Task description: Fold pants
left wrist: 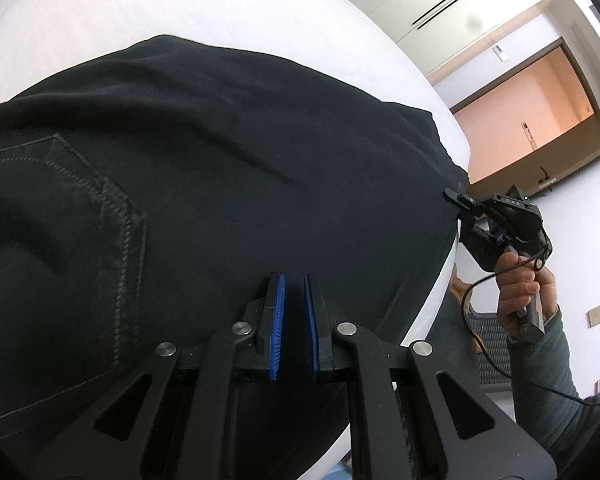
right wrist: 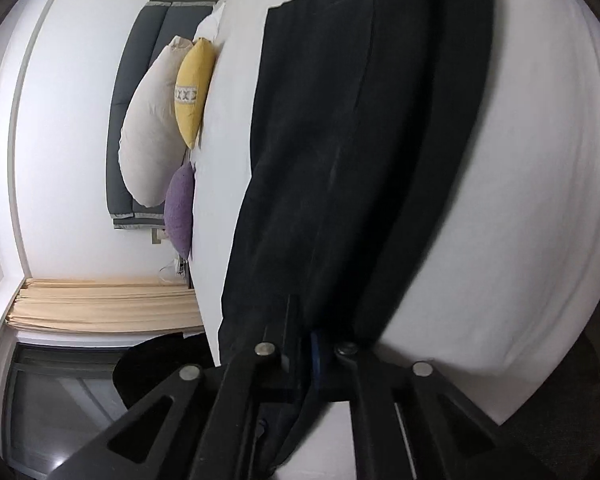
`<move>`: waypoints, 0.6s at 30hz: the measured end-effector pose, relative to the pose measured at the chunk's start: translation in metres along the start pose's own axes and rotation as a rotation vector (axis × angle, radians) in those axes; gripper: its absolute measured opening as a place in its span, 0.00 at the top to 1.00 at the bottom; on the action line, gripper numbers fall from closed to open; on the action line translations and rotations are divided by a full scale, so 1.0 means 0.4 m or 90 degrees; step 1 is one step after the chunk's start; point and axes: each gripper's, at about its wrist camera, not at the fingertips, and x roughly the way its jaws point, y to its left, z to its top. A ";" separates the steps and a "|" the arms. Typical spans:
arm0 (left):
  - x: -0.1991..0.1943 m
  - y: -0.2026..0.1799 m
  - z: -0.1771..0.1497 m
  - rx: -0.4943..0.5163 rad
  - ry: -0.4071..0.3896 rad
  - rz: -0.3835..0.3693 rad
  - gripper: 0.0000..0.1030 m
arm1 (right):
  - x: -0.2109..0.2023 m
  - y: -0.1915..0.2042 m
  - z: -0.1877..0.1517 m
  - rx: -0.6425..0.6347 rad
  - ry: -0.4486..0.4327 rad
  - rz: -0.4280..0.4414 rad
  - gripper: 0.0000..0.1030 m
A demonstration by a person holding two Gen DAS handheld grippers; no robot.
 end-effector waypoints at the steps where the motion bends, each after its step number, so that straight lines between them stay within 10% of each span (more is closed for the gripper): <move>1: -0.004 0.005 -0.003 0.000 0.004 0.001 0.91 | -0.010 -0.007 0.001 0.010 -0.005 0.005 0.96; 18: -0.075 -0.014 -0.035 0.029 -0.017 0.068 0.91 | -0.103 -0.103 -0.037 0.069 -0.062 0.016 0.97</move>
